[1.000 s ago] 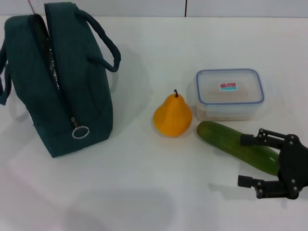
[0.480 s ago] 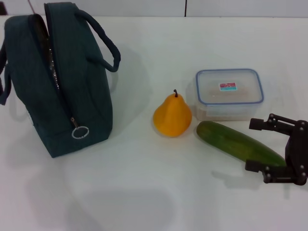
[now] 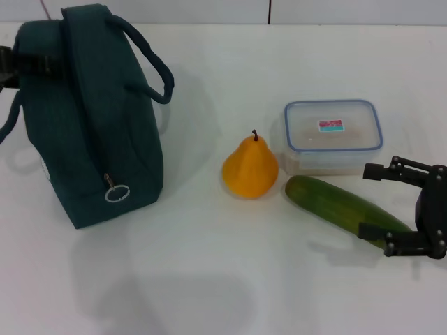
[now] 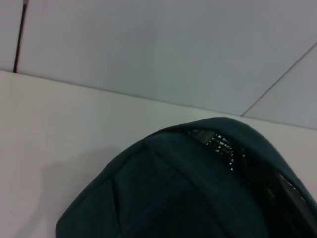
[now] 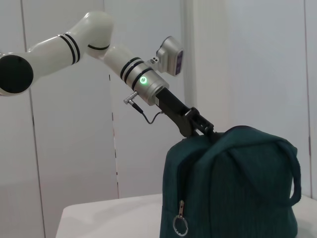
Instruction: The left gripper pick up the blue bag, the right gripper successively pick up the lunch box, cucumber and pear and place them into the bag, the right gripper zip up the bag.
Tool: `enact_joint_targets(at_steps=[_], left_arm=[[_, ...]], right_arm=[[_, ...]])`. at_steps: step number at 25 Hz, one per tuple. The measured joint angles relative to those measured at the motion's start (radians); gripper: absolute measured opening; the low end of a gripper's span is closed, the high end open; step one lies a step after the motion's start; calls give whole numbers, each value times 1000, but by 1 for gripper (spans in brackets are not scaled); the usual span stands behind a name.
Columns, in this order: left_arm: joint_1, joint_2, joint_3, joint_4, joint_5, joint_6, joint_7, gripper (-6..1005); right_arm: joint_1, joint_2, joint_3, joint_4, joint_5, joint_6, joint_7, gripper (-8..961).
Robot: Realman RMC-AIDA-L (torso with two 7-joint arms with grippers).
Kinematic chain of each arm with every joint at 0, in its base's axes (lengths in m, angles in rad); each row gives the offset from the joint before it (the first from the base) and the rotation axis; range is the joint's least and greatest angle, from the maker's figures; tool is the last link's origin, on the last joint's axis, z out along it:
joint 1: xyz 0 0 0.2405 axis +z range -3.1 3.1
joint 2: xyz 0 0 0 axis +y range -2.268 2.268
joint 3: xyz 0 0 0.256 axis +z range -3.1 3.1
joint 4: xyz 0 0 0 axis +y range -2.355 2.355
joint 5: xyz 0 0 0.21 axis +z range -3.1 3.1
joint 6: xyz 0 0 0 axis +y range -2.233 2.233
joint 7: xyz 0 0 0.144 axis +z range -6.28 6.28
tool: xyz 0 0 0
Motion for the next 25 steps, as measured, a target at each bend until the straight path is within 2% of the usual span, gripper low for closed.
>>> enact_joint_targets(at_steps=[8, 10, 21, 25], left_arm=[[-15, -29, -51, -44, -19, -31, 30, 874], [-8, -33, -50, -26, -21, -33, 50, 721], [6, -32, -45, -6, -13, 4, 46, 481], [10, -39, -46, -5, -17, 27, 38, 341]], right_arm=[[2, -1, 0, 7, 0, 7, -1, 860], [0, -1, 0, 9, 0, 9, -1, 859], [-7, -2, 0, 2, 2, 13, 2, 859], [-7, -3, 12, 5, 4, 13, 2, 859]])
